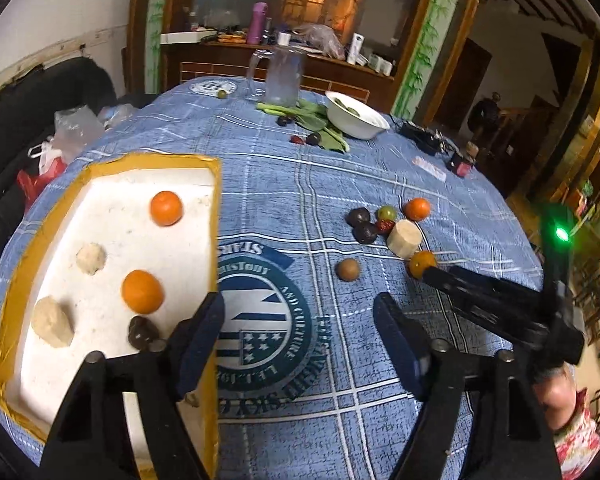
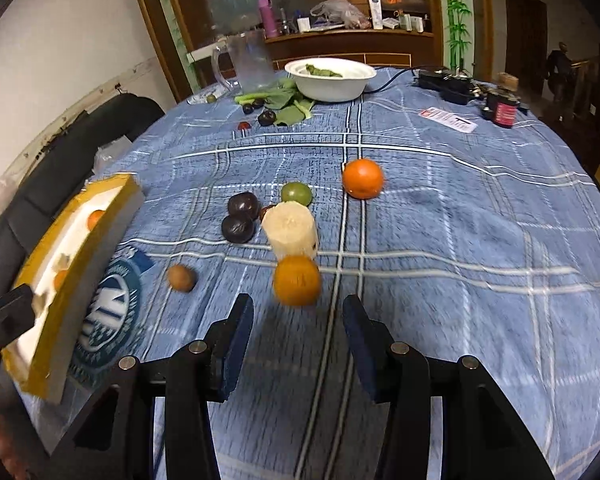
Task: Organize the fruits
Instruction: 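Return to the cluster and grasp a brown fuzzy ball with the right tool, then grasp a brown ball with the left tool while the right tool carries its ball to the tray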
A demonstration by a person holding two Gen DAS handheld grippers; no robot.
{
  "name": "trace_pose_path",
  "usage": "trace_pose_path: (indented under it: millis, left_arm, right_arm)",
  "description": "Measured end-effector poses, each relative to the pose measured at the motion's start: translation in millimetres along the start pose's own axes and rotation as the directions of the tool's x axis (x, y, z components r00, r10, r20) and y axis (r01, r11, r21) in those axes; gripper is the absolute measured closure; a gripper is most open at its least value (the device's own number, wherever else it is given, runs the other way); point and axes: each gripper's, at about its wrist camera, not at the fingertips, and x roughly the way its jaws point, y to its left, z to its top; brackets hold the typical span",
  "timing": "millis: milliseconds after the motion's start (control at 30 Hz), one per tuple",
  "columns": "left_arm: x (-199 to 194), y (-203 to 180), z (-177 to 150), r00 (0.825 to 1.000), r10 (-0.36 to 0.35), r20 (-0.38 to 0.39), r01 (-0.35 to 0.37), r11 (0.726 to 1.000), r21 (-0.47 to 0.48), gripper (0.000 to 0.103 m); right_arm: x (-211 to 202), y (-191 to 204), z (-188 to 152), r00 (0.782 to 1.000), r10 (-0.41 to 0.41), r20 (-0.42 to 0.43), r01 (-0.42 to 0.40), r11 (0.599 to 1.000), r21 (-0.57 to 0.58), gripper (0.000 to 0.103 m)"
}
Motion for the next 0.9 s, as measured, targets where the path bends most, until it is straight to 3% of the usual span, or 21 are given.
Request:
trace_pose_path:
  millis: [100,300,467,533,600,633,733,867,900]
  left_arm:
    - [17.7,-11.4,4.5,1.000,0.000,-0.027,0.001,1.000,0.029,0.032]
    - [61.5,-39.4,10.3,0.997,0.017,-0.076,-0.009,0.994,0.112,0.032]
    - [88.3,-42.9,15.8,0.994,0.020,-0.104,-0.007,0.992,0.127,0.033]
    - [94.4,-42.2,16.8,0.994,0.019,-0.111,-0.005,0.992,0.128,0.040]
    - [102.9,-40.8,17.3,0.990,0.017,-0.137,0.000,0.992,0.124,0.063]
    - [107.9,-38.7,17.4,0.988,0.011,-0.155,0.006,0.993,0.114,0.067]
    - [111.4,-37.8,16.5,0.989,-0.008,-0.145,0.023,0.995,0.102,0.067]
    - [113.1,-45.9,13.3,0.993,0.021,-0.115,-0.005,0.989,0.145,0.068]
    - [112.6,-47.4,12.5,0.994,0.029,-0.108,-0.012,0.988,0.153,0.072]
  right_arm:
    - [14.7,0.0,4.6,1.000,-0.020,-0.014,0.020,1.000,-0.015,0.055]
    - [29.8,2.7,6.9,1.000,-0.016,-0.009,0.015,0.999,-0.043,0.072]
    - [28.4,-5.4,6.9,1.000,0.028,0.008,-0.028,1.000,-0.008,0.072]
    - [26.1,-9.8,7.1,0.999,0.029,0.018,-0.029,1.000,0.008,0.072]
    - [24.1,-13.7,7.7,1.000,0.016,0.027,-0.017,1.000,0.019,0.072]
    - [23.8,-15.1,8.1,1.000,0.018,0.026,-0.019,0.999,0.026,0.072]
    - [24.6,-18.4,9.0,0.999,0.029,0.018,-0.030,0.999,0.038,0.072]
    - [24.3,-18.0,9.3,0.999,0.025,0.020,-0.026,0.999,0.027,0.072]
    - [24.0,-17.4,9.3,1.000,0.022,0.022,-0.023,0.999,0.025,0.072]
